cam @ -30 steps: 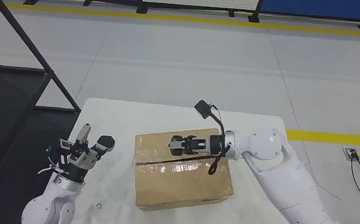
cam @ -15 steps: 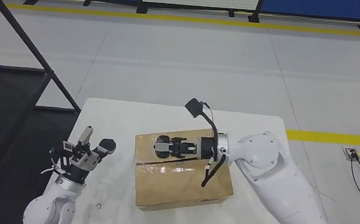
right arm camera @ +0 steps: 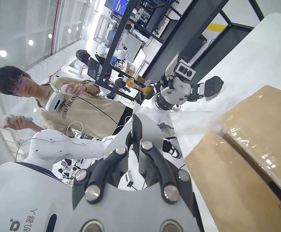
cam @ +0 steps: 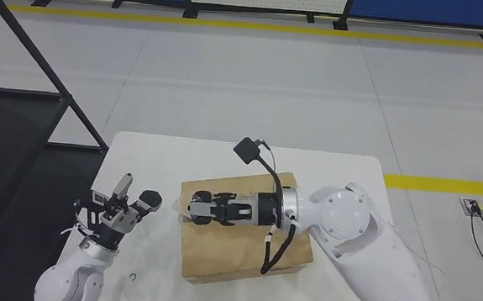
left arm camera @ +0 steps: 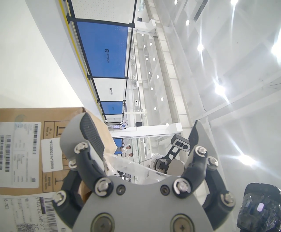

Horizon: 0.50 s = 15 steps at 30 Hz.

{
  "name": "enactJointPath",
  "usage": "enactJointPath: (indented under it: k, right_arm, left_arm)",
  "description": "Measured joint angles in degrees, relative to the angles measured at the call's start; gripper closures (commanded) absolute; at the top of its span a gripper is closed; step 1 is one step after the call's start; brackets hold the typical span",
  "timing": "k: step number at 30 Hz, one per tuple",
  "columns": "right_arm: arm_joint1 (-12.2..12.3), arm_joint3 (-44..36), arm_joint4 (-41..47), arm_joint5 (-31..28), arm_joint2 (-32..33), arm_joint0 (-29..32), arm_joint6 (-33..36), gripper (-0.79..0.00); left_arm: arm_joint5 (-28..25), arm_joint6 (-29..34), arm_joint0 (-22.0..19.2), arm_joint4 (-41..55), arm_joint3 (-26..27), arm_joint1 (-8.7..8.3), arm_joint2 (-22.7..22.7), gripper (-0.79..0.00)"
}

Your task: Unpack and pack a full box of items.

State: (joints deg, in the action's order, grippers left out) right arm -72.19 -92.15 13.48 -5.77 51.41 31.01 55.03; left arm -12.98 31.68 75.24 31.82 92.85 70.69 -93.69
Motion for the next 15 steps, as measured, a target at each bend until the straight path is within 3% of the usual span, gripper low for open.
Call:
enactJointPath:
  k: [15]
  right_arm:
    - [0.52, -2.38, 0.15, 0.48, 2.52, 3.87, -0.37, 0.0]
  left_arm:
    - [-1.34, 1.77, -1.03, 0.1, 0.08, -0.09, 1.58, -0.785]
